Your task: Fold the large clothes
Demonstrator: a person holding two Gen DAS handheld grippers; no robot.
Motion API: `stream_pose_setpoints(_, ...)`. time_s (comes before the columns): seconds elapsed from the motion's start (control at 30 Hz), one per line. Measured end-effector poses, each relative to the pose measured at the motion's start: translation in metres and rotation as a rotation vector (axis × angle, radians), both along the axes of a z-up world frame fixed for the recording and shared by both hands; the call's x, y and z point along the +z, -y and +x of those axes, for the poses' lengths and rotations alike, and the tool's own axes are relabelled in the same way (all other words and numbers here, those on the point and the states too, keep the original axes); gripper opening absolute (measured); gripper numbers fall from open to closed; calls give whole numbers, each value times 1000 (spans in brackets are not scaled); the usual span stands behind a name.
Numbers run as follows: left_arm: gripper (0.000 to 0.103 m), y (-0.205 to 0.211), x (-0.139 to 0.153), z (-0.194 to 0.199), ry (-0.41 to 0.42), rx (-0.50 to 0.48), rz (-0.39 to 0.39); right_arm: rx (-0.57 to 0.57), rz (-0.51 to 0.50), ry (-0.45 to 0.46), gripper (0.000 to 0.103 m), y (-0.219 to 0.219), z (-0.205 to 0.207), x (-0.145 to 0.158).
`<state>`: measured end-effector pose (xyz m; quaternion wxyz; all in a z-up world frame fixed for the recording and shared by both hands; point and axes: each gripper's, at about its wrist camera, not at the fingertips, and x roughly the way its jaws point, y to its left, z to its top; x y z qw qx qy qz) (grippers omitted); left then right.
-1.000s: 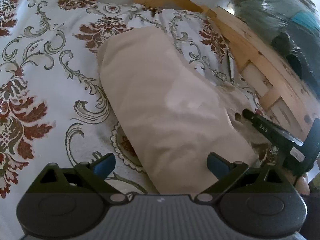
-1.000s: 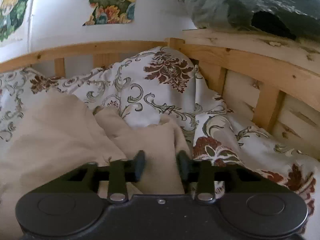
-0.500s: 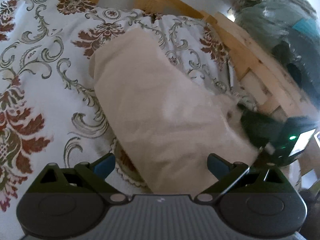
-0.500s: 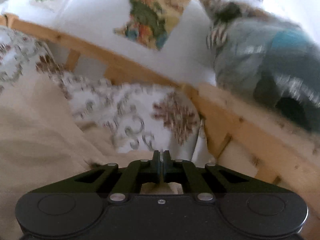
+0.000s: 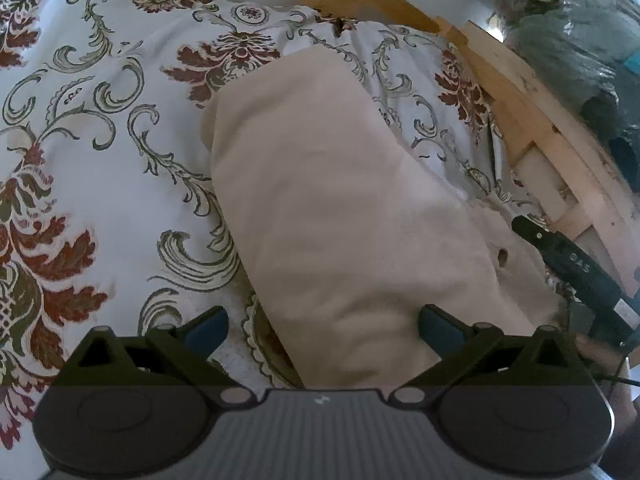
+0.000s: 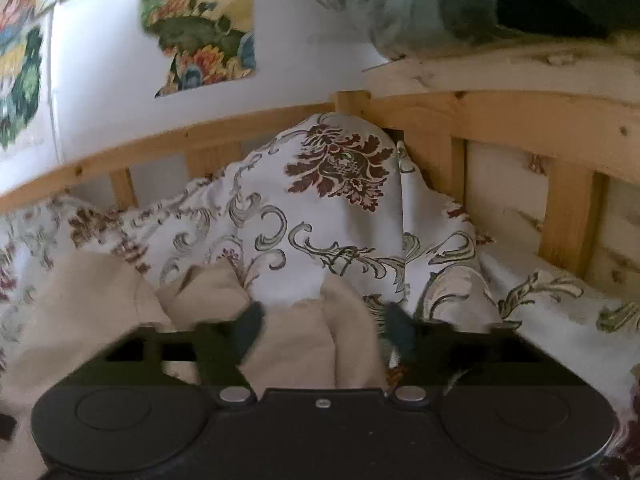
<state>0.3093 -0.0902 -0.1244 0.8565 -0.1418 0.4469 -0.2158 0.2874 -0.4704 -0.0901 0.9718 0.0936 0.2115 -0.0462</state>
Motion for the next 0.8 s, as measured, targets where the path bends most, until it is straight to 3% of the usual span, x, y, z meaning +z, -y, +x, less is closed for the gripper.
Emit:
stream_pose_setpoints(0.07, 103, 1, -2, 2, -16, 6, -1, 16, 42, -35, 93, 4, 0, -4)
stream_pose_setpoints(0.3, 103, 4, -6, 7, -43, 22, -3, 123, 96, -64, 99, -2, -4, -8)
stream_pose_setpoints(0.47, 103, 4, -7, 7, -46, 25, -3, 163, -1, -75, 98, -16, -8, -6)
stream_pose_setpoints(0.6, 103, 3, -7, 7, -47, 25, -3, 125, -141, 26, 95, -29, -20, 2)
stream_pose_setpoints(0.67, 103, 4, -7, 8, -48, 28, -3, 151, -139, 61, 95, -30, -22, 4)
stream_pose_setpoints(0.8, 103, 4, -7, 8, -45, 30, 1, 169, -155, 19, 91, -32, -14, -3)
